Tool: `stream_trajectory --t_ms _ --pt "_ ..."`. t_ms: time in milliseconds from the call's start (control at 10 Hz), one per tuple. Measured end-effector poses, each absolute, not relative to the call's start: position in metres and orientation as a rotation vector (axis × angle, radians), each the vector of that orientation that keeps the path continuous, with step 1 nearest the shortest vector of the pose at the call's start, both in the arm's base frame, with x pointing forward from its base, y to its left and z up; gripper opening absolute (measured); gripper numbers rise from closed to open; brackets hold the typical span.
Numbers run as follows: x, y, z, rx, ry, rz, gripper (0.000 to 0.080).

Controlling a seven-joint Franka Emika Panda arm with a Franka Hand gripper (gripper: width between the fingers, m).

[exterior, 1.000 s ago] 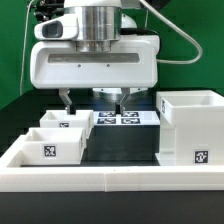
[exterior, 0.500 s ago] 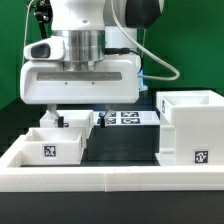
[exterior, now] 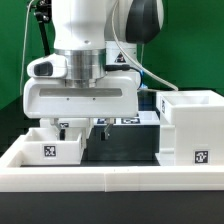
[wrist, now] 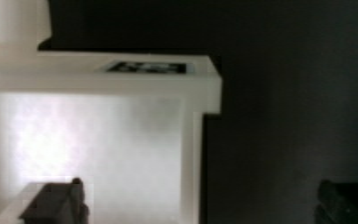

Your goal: Assemble drawer

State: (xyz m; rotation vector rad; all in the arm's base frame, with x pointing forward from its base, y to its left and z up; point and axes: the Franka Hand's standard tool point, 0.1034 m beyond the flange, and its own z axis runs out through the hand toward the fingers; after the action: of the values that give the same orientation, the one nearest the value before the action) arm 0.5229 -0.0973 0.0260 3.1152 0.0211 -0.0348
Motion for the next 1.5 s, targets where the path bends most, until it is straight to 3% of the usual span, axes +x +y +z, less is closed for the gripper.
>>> stream_trajectory --t_ms 600,900,1500 --pt "0.522 -0.097 0.025 3.115 0.021 -0.030 0.0649" --pt "0.498 -0.098 0.009 3.130 -0.082 -0.047 0.0649" --pt "0.493 -0.098 0.006 3.132 -0.042 -0.041 0.0649"
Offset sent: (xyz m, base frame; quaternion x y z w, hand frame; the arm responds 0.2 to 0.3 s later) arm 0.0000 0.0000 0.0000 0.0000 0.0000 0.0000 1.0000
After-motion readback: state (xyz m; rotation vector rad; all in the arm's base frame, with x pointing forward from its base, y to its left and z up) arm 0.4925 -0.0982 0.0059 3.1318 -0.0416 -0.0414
